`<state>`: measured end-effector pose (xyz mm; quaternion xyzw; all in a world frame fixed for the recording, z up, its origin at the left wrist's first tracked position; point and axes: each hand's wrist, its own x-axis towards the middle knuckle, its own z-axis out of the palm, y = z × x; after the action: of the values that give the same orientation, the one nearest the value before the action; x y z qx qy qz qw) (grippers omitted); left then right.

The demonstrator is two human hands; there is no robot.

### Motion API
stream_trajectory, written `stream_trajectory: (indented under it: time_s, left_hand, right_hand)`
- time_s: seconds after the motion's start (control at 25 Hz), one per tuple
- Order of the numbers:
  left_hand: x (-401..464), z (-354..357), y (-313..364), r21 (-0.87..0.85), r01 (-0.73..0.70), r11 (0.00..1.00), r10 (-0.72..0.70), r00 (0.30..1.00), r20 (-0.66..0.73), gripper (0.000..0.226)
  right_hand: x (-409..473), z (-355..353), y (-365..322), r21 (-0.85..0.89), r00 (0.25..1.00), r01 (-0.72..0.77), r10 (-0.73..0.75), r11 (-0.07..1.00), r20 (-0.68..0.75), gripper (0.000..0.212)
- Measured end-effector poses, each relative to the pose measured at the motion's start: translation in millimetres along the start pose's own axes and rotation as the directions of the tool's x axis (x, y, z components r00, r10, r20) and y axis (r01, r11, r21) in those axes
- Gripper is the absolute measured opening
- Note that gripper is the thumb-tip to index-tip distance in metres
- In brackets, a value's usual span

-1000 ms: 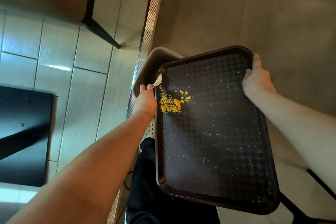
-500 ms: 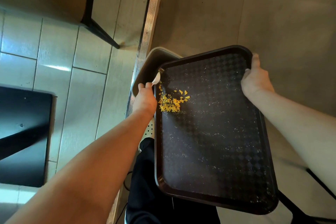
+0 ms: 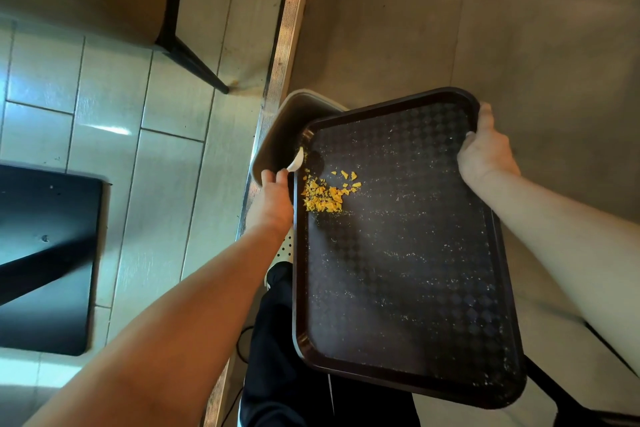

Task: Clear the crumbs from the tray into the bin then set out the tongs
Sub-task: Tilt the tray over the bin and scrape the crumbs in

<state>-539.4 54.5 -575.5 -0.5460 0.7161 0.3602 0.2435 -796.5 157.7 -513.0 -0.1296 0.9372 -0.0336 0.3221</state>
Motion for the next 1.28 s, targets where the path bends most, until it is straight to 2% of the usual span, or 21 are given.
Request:
stream_trajectory:
  time_s: [0.08, 0.2, 0.28, 0.44, 0.52, 0.72, 0.92, 1.12, 1.28]
  left_hand:
    - [0, -2, 4, -0.013, -0.011, 1.0, 0.01, 0.999, -0.033, 0.06]
    - [2, -1, 10, 0.004, -0.073, 0.997, 0.073, 0.997, 0.031, 0.061]
    - [6, -1, 13, -0.007, -0.047, 0.999, 0.047, 0.998, 0.044, 0.061]
    - [13, -4, 10, -0.066, 0.007, 0.998, -0.01, 0.999, -0.048, 0.049]
    - [8, -4, 11, -0.098, 0.005, 0.995, -0.012, 0.997, -0.071, 0.052]
    - [-4, 6, 18, -0.058, 0.0, 0.998, 0.002, 0.999, 0.037, 0.059]
    - [-4, 5, 13, -0.023, 0.047, 0.999, -0.048, 0.997, -0.055, 0.059]
    - [0, 7, 24, -0.082, -0.03, 0.996, 0.033, 0.999, 0.039, 0.057]
    - [3, 6, 22, -0.055, 0.065, 0.996, -0.068, 0.996, -0.056, 0.053]
  right_hand:
    - [0, 0, -1, 0.0, 1.0, -0.002, 0.002, 1.0, -0.003, 0.054]
    - [0, 0, -1, 0.006, 1.0, -0.008, 0.008, 1.0, -0.003, 0.054]
    - [0, -1, -1, 0.004, 1.0, -0.008, 0.008, 1.0, -0.002, 0.055]
    - [0, 0, 0, 0.003, 1.0, -0.007, 0.007, 1.0, -0.003, 0.054]
    - [-1, 0, 1, 0.004, 1.0, -0.007, 0.007, 1.0, -0.001, 0.053]
    - [-3, -2, 1, 0.0, 1.0, -0.005, 0.005, 1.0, 0.004, 0.053]
    - [-2, -4, 0, -0.006, 1.0, -0.003, 0.003, 1.0, 0.014, 0.053]
    - [-3, -4, -1, -0.004, 1.0, -0.007, 0.007, 1.0, 0.006, 0.053]
    - [-1, -3, 0, -0.01, 1.0, 0.004, -0.004, 1.0, -0.002, 0.054]
